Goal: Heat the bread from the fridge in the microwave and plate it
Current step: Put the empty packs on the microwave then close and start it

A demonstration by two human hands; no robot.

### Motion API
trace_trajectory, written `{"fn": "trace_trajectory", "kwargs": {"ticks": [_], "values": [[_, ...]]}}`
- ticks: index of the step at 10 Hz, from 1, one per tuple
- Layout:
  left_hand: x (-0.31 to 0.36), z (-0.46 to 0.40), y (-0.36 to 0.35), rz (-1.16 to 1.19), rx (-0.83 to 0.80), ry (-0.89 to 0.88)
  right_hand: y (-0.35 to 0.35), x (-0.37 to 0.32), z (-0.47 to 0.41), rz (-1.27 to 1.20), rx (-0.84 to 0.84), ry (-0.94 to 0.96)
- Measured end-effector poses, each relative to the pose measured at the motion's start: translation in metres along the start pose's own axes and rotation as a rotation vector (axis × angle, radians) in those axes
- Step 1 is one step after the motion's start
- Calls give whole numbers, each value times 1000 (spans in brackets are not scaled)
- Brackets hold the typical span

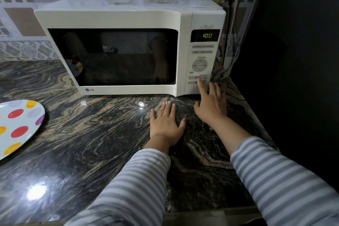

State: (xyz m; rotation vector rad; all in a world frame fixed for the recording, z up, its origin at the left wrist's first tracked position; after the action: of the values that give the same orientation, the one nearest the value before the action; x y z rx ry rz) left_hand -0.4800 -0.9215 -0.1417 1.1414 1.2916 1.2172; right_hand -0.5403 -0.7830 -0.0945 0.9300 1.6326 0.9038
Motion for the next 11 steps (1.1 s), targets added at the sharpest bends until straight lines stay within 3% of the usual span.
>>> {"fn": "trace_trajectory", "kwargs": {"ticks": [5,6,8,9,11], "values": [[0,-2,3,23,-34,3,2,-3,7,21,-31,-41],[-2,-10,26,80,57,32,17,-5,9,5,5,-25],[-17,-26,127,44,671,70,92,-32,-6,-113,238,153],[-23,-42,179,-33,705,82,130,-47,-23,-128,314,255],[-31,-73,225,-134,562,84,166,-76,-71,-95,140,333]]}}
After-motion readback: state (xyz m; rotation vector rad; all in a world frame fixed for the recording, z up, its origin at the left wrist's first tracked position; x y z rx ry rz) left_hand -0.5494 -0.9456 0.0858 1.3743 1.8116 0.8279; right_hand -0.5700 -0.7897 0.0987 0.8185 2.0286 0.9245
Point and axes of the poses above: each hand's wrist, its own z-axis away from the middle knuckle, its own y-axis out of the back of the hand, x = y × z, the point moved 3 cm from there along -z, towards the middle knuckle, and after that the axes turned 15 degrees about -z, right-handed, at the moved point
